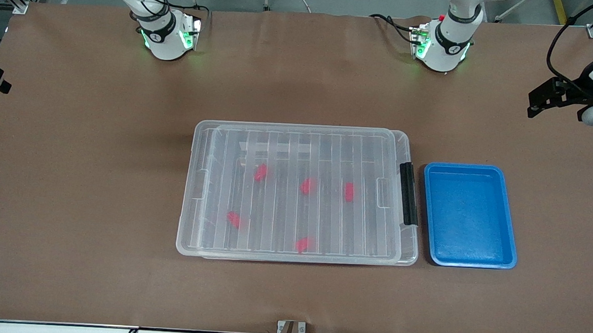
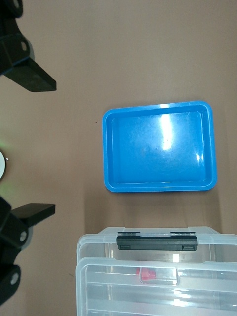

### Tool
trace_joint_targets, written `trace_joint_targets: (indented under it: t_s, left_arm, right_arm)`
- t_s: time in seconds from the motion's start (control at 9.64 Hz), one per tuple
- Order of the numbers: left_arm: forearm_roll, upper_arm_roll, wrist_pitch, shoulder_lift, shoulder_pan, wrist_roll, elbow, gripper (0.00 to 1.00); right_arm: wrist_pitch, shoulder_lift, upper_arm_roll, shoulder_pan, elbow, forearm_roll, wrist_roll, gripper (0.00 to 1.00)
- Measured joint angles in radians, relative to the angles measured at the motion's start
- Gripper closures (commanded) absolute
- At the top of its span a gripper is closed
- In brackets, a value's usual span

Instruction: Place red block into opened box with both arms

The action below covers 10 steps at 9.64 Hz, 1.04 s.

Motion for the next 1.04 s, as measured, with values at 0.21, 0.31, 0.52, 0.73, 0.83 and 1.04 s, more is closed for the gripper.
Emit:
trace_joint_targets:
  t_s: [0.21, 0.31, 0.52, 0.73, 0.83, 1.04]
  left_arm:
    - [0.000, -0.001, 0.000, 0.000, 0.000, 0.000, 0.000, 0.00]
    - [0.000, -0.001, 0.000, 0.000, 0.000, 0.000, 0.002, 0.00]
    - [0.000, -0.001, 0.000, -0.001, 0.000, 0.000, 0.015, 0.00]
    - [0.000, -0.001, 0.000, -0.001, 0.000, 0.000, 0.020, 0.00]
    - [0.000, -0.002, 0.000, 0.000, -0.002, 0.000, 0.021, 0.00]
    - [0.000, -0.004, 0.000, 0.005, -0.004, 0.000, 0.021, 0.00]
  right_arm:
    - [0.000, 0.000, -0.011, 0.008, 0.000, 0.000, 0.000, 0.00]
    - [0.000, 0.000, -0.013, 0.008, 0.000, 0.000, 0.000, 0.00]
    - [0.000, 0.000, -0.013, 0.009, 0.000, 0.000, 0.000, 0.00]
    - [0.000, 0.000, -0.013, 0.018, 0.000, 0.000, 0.000, 0.00]
    - [0.000, 0.000, -0.013, 0.022, 0.000, 0.000, 0.000, 0.00]
    - [0.001, 0.000, -0.013, 0.023, 0.000, 0.000, 0.000, 0.00]
